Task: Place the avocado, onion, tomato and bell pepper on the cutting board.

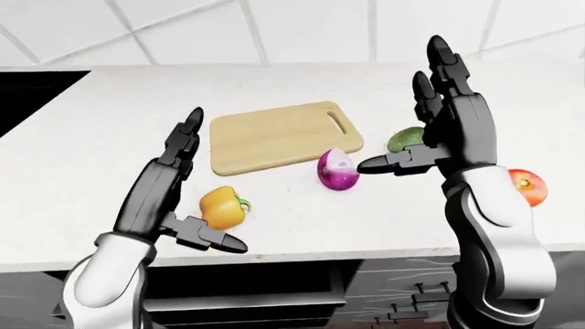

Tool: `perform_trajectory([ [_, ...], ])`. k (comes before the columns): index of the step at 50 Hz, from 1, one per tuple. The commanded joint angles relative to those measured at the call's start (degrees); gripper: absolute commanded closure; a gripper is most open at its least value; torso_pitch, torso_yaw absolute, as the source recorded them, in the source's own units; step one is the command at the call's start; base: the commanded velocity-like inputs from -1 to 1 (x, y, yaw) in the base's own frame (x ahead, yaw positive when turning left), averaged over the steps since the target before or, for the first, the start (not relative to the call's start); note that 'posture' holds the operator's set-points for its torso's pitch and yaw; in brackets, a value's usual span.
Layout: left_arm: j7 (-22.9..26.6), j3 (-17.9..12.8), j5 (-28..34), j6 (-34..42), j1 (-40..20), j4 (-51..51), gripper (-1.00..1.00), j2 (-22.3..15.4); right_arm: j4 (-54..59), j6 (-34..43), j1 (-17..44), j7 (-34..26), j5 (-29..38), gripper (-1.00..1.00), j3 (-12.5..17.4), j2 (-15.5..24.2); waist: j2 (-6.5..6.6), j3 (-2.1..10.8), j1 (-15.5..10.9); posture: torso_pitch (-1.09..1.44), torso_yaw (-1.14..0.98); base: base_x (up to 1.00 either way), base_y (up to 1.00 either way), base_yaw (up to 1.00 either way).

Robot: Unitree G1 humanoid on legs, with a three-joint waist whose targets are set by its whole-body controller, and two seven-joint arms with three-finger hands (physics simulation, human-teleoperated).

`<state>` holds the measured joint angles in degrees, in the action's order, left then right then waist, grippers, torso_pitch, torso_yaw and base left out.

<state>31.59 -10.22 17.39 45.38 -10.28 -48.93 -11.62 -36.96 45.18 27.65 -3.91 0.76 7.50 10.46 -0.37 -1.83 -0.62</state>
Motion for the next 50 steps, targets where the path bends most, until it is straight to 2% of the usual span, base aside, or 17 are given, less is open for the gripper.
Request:
perform_trajectory([
  [1,0.1,-0.2,1.1,-2.7,-0.4,-1.4,-1.00,-0.2,-1.8,-1.4,1.5,0.1,0.2,-1.00,0.4,0.5,0.09,1.16,0.0,0.00,0.00,0.00,0.00,0.00],
  [10,1.2,-0.7,3.1,-4.0,0.4,-0.4,-0.95,0.3,-1.8,-1.0,1.8,0.0,0.4,-1.00,0.5,0.5,0.15,1.31,0.0,0.00,0.00,0.00,0.00,0.00],
  [15,2.0,-0.7,3.8,-4.4,1.0,-0.3,-0.80,0.6,-1.6,-1.2,1.9,0.1,0.5,-1.00,0.5,0.5,0.18,1.35,0.0,0.00,0.00,0.00,0.00,0.00],
  [16,2.1,-0.8,4.0,-4.5,1.0,-0.2,-0.65,0.5,-1.3,-1.5,1.7,0.1,0.5,-1.00,0.4,0.4,0.19,1.38,0.0,0.00,0.00,0.00,0.00,0.00],
  [23,2.6,-0.9,4.7,-4.7,1.3,-0.2,-0.54,0.9,-0.6,-2.1,2.0,0.2,0.7,-1.00,0.2,0.3,0.19,1.44,0.0,0.00,0.00,0.00,0.00,0.00],
  [24,2.6,-0.7,4.8,-5.4,1.8,0.2,-0.39,0.9,-0.6,-2.2,1.9,0.2,0.6,-1.00,0.2,0.2,0.19,1.44,0.0,0.00,0.00,0.00,0.00,0.00],
  [33,3.8,-1.1,5.7,-7.2,3.4,0.2,-0.27,1.1,-1.1,-1.5,2.2,0.0,0.5,-1.00,0.4,0.5,0.19,1.48,0.0,0.00,0.00,0.00,0.00,0.00],
  [34,3.8,-1.2,5.9,-7.1,3.1,0.3,-0.19,1.2,-1.2,-1.6,2.2,0.0,0.6,-1.00,0.3,0.5,0.19,1.49,0.0,0.00,0.00,0.00,0.00,0.00],
  [36,4.1,-1.2,6.2,-7.1,3.2,0.3,-0.16,1.2,-1.1,-1.6,2.1,-0.1,0.8,-1.00,0.1,0.4,0.17,1.45,0.0,0.00,0.00,0.00,0.00,0.00],
  [38,4.2,-1.5,6.3,-7.6,3.2,0.6,0.02,1.3,-1.1,-1.6,2.1,-0.1,0.8,-1.00,0.3,0.4,0.17,1.43,0.0,0.00,0.00,0.00,0.00,0.00],
  [39,4.5,-1.5,6.5,-8.2,3.7,0.7,-0.05,1.1,-1.3,-1.5,2.1,-0.1,0.9,-1.00,0.1,0.4,0.16,1.42,0.0,0.00,0.00,0.00,0.00,0.00],
  [44,5.5,-1.2,7.3,-8.7,4.6,0.2,0.11,1.6,-0.9,-2.0,2.1,-0.1,1.1,-1.00,0.0,0.2,0.18,1.43,0.0,0.00,0.00,0.00,0.00,0.00],
  [45,5.7,-1.0,7.5,-8.9,4.6,0.3,0.34,1.6,-0.9,-1.9,2.1,-0.1,1.1,-1.00,0.0,0.2,0.20,1.44,0.0,0.00,0.00,0.00,0.00,0.00],
  [50,6.1,-0.9,8.1,-8.6,3.8,0.7,0.46,1.7,-1.6,-1.5,2.3,-0.1,1.3,-1.00,0.0,0.2,0.22,1.52,0.0,0.00,0.00,0.00,0.00,0.00],
])
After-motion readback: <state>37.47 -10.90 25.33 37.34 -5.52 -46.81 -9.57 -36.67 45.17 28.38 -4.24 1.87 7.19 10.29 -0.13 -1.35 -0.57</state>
